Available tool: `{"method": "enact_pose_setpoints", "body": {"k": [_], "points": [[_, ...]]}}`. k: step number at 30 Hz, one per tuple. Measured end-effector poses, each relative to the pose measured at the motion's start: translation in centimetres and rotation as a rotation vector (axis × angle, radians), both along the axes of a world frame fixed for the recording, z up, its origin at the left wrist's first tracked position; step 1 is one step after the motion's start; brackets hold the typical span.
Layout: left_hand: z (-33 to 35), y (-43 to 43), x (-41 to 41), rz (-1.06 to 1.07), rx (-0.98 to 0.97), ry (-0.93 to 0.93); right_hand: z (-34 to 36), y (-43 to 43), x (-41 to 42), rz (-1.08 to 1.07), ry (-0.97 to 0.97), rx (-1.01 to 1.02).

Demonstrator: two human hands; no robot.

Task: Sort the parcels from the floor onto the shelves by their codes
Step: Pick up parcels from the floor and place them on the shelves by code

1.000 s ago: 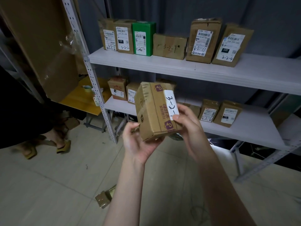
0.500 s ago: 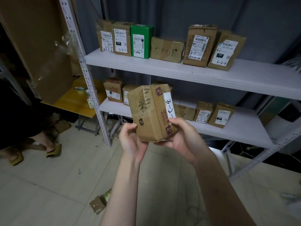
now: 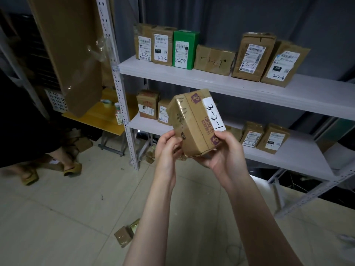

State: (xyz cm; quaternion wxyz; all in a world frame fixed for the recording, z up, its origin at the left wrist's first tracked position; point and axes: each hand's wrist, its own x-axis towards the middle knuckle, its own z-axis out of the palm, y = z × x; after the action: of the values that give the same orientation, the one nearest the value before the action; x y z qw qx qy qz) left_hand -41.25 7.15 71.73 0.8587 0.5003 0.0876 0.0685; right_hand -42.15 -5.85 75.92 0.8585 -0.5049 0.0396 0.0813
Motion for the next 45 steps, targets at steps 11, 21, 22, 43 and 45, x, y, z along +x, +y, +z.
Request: {"method": "enact_pose_setpoints", "body": {"k": [11, 21, 22, 43, 45], "points": [[-0.6, 0.8, -0.1, -0.061, 0.094, 0.044, -0.6, 0.5, 0.3, -0.127, -0.085, -0.251], [1.4, -4.0, 4.3, 0.032, 0.417, -0.045, 0.6, -5.1, 3.7, -0.317, -0.081, -0.294], [1.5, -4.6, 5.0, 0.052, 0.510, -0.090, 0.7, -6.1, 4.3, -0.331, -0.081, -0.292], [8.5, -33.0, 25.7, -0.132, 1.078, -0.607, 5.6, -37.5, 23.9, -0.585, -0.214, -0.184], [8.7, -35.1, 27.7, -0.152, 1.101, -0.615, 5.7, -40.1, 25.9, -0.589, -0.225, -0.198]]}}
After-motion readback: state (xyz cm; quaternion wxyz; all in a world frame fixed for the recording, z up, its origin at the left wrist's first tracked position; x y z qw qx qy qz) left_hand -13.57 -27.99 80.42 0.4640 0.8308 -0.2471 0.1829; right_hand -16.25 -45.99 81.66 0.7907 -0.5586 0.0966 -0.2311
